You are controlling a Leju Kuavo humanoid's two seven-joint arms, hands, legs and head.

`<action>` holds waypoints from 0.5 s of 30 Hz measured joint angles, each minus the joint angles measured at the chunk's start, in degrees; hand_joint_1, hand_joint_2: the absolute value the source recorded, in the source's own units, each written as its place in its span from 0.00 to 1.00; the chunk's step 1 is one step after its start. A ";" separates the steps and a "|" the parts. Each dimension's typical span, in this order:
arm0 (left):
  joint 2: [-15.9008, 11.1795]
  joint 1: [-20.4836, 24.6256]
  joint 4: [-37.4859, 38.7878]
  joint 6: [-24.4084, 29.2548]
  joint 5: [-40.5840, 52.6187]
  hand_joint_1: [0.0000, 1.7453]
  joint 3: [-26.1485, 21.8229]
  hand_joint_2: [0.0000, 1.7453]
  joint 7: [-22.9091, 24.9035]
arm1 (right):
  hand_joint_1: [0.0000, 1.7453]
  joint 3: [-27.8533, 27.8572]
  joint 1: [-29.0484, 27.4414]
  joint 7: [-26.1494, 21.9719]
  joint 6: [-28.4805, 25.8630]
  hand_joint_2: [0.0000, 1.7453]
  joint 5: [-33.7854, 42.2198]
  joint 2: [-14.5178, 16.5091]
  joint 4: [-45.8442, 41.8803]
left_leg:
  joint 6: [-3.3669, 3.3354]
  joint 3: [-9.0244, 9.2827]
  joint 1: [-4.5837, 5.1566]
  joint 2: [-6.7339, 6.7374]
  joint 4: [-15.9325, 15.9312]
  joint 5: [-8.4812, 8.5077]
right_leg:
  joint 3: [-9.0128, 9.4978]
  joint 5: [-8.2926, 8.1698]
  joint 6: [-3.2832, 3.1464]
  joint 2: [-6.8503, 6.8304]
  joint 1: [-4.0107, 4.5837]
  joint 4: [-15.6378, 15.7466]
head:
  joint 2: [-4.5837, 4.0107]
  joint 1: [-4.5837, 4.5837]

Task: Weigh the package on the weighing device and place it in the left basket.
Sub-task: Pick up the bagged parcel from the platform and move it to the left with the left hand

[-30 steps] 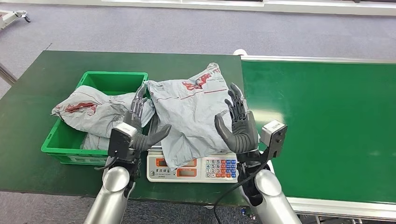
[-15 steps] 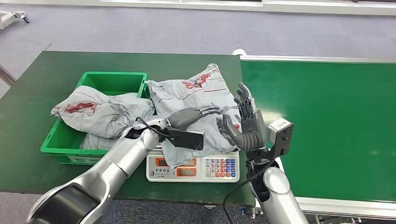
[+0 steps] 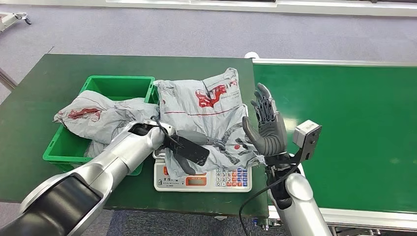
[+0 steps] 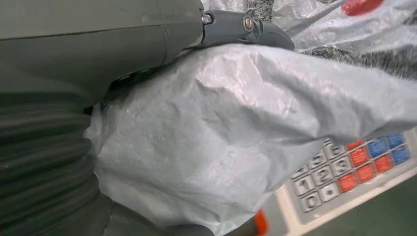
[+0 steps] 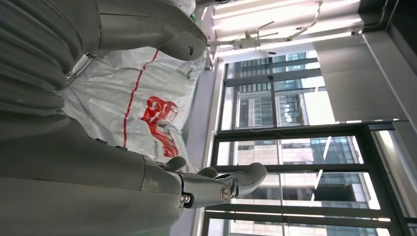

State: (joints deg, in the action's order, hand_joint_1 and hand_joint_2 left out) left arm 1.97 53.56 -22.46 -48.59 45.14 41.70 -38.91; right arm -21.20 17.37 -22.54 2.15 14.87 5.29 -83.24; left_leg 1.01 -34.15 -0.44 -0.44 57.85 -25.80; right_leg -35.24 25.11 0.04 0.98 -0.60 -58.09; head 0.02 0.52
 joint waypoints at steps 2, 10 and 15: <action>-0.62 0.58 0.29 -0.25 -0.15 0.01 0.91 1.00 0.06 | 0.00 0.00 0.68 0.23 0.08 1.00 0.17 0.00 0.03 | 0.02 0.01 0.00 0.00 0.00 0.02 | 0.01 0.00 0.00 -0.01 0.00 0.00 | 0.00 0.00; -2.60 2.12 0.54 0.71 -0.47 1.00 3.46 1.00 1.71 | 0.00 -0.06 1.95 0.39 0.97 1.00 0.92 -0.04 0.75 | 0.04 0.03 0.00 -0.02 0.00 0.02 | 0.04 0.00 0.00 -0.01 0.00 0.00 | 0.00 0.00; -3.03 3.92 0.27 4.29 -0.94 1.00 4.37 1.00 4.25 | 0.00 -0.27 1.84 -0.62 1.83 1.00 1.43 -0.08 1.08 | 0.06 0.05 -0.02 -0.03 0.00 0.04 | 0.04 -0.01 -0.02 -0.01 0.01 0.00 | 0.00 0.00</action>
State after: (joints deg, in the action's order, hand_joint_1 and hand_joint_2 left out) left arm -1.06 57.48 -22.19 -44.30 44.20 46.07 -34.66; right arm -21.47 19.21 -23.16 3.98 16.30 5.21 -82.16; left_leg 1.07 -34.09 -0.45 -0.47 57.85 -25.76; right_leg -35.20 25.09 0.02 0.96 -0.59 -58.09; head 0.02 0.52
